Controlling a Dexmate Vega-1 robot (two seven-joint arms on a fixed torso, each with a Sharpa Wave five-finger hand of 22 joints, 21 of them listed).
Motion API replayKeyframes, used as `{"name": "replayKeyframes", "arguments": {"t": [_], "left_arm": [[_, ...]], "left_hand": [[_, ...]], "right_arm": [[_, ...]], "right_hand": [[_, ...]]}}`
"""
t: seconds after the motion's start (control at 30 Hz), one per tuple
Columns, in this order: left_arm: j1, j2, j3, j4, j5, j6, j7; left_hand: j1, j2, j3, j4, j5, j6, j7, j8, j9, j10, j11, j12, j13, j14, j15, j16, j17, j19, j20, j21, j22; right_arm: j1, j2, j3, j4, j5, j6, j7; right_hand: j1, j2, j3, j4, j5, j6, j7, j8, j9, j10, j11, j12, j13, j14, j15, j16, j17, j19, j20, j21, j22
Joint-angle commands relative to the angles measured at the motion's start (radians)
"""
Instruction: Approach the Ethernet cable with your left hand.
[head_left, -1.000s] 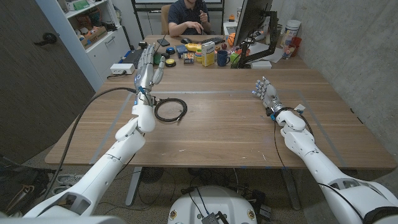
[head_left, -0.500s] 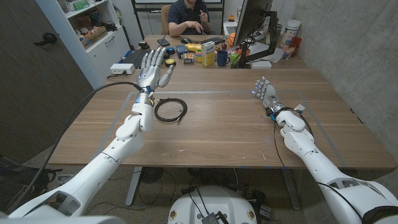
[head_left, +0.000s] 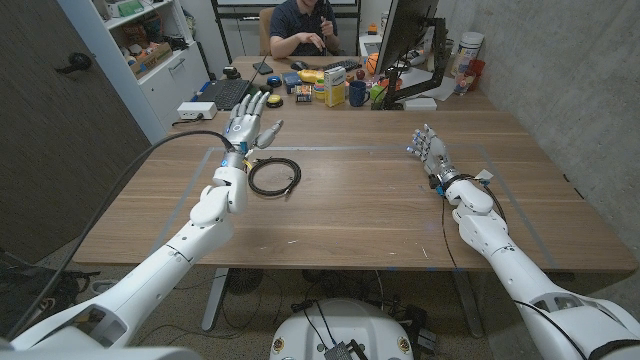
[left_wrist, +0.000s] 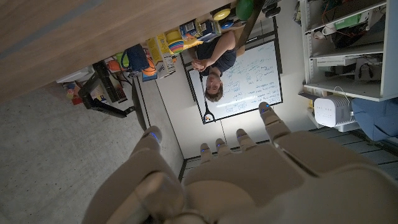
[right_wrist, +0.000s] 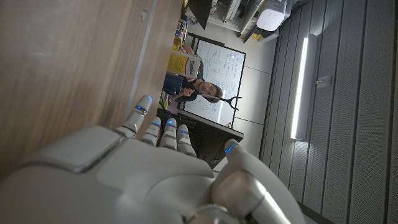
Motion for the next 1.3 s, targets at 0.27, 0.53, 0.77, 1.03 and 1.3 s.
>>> {"name": "replayKeyframes", "arguments": {"t": [0.27, 0.53, 0.77, 1.03, 1.3], "left_arm": [[-0.047, 0.009, 0.047, 0.060, -0.076, 0.043, -0.145], [-0.068, 0.019, 0.070, 0.060, -0.107, 0.053, -0.230], [-0.084, 0.030, 0.092, 0.066, -0.119, 0.059, -0.286], [-0.099, 0.040, 0.108, 0.055, -0.127, 0.077, -0.347], [-0.102, 0.041, 0.109, 0.048, -0.135, 0.082, -0.354]], "left_hand": [[0.019, -0.030, -0.020, -0.029, 0.023, 0.042, -0.004, 0.003, 0.002, 0.058, -0.005, 0.004, -0.002, 0.040, 0.007, -0.007, 0.001, 0.058, 0.005, -0.004, 0.001], [0.039, -0.040, -0.034, -0.047, 0.043, 0.096, -0.004, 0.007, 0.005, 0.064, -0.027, -0.012, 0.001, 0.064, 0.007, -0.019, 0.002, 0.130, 0.005, -0.001, 0.002], [0.057, -0.038, -0.035, -0.056, 0.049, 0.110, -0.005, 0.004, 0.004, 0.057, -0.023, -0.017, 0.000, 0.067, 0.011, -0.026, 0.001, 0.155, 0.003, -0.003, 0.001], [0.098, -0.024, -0.023, -0.072, 0.048, 0.144, -0.004, 0.007, 0.007, 0.092, -0.016, -0.008, 0.002, 0.087, 0.003, -0.026, 0.002, 0.179, 0.005, -0.011, 0.001], [0.129, -0.019, -0.019, -0.073, 0.034, 0.215, -0.004, 0.017, 0.011, 0.209, -0.021, 0.012, 0.006, 0.139, -0.031, -0.019, 0.005, 0.205, -0.001, -0.017, 0.001]], "right_arm": [[-0.035, -0.012, 0.010, -0.051, 0.005, -0.012, -0.020], [-0.035, -0.013, 0.011, -0.048, 0.004, -0.005, -0.019], [-0.033, -0.011, 0.011, -0.043, 0.005, -0.005, -0.019], [-0.028, -0.009, 0.011, -0.031, 0.009, -0.007, -0.015], [-0.010, -0.002, 0.009, -0.002, 0.012, -0.001, -0.003]], "right_hand": [[-0.009, 0.016, -0.006, 0.003, 0.007, -0.005, 0.002, 0.003, 0.004, 0.004, 0.007, 0.003, 0.002, 0.004, 0.006, -0.003, 0.002, 0.010, 0.003, -0.009, 0.002], [-0.010, 0.014, -0.010, 0.004, 0.008, -0.008, 0.004, 0.002, 0.004, 0.004, 0.009, 0.003, 0.002, 0.008, 0.007, -0.003, 0.002, 0.014, 0.005, -0.012, 0.002], [-0.012, 0.013, -0.013, 0.004, 0.008, -0.011, 0.004, 0.002, 0.004, 0.004, 0.007, 0.003, 0.002, 0.011, 0.007, -0.004, 0.002, 0.017, 0.007, -0.015, 0.002], [-0.013, 0.012, -0.016, 0.005, 0.008, -0.016, 0.005, 0.001, 0.004, 0.003, 0.006, 0.002, 0.002, 0.013, 0.011, -0.005, 0.002, 0.018, 0.006, -0.019, 0.002], [-0.013, 0.016, -0.016, 0.006, 0.009, -0.018, 0.005, 0.000, 0.004, 0.000, 0.005, 0.001, 0.002, 0.014, 0.011, -0.006, 0.002, 0.021, 0.003, -0.022, 0.002]]}}
